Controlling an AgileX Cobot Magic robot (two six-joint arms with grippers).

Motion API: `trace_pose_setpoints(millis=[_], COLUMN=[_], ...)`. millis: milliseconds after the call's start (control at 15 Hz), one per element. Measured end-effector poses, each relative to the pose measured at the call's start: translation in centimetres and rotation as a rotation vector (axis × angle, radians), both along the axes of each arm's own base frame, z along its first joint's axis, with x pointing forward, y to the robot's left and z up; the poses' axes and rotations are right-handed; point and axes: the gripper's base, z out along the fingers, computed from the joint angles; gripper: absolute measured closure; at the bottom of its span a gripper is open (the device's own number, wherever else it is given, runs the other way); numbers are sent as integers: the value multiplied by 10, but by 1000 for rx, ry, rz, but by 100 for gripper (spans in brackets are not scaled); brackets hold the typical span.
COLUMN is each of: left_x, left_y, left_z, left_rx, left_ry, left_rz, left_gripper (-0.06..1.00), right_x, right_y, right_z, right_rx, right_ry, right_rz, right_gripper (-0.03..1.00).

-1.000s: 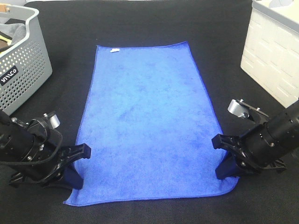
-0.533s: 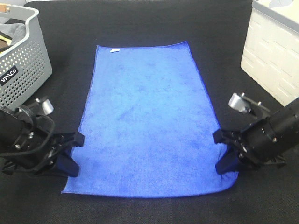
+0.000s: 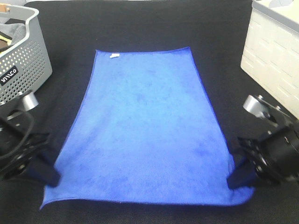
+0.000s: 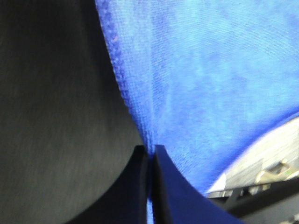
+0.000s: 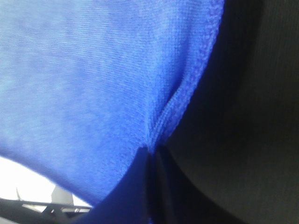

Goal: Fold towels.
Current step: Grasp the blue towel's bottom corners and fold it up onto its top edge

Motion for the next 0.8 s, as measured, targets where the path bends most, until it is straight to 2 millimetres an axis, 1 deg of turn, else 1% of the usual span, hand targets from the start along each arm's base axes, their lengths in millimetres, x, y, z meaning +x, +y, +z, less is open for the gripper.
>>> trace_pose_setpoints(millis=[133,200,333,400,467,533,600,733,800], left_x=[-20,-36,-56,-56,-63,-68,-68,-58,-50], left_y=[7,11,16,16,18,19,19,19,18], left_z=[9,15,20,20,21,26,29,35,37], left_rx=[28,37,32,32,29,22,20,24,30], left_ry=[16,25,20,20,14,-3,-17,-56,-73], left_rz=[-18,-17,-12,-12,-1,14,21,49,70], left_gripper=[94,94,94,94,94,94,94,94,94], right_x=[-23,-38,-52,-52,-55,-58,-58,-50,-41], right_y=[-1,-2,-4,-4,-4,-3,-3,-3,-2], right_z=[1,2,6,6,9,15,18,25,33], right_rx=[16,29,38,38,46,59,62,47,38], right_ry=[35,59,51,51,39,15,0,-44,-76], right_rz=[2,-5,-28,-28,-34,-36,-36,-7,-5], right_gripper=[97,97,97,97,97,97,97,97,97])
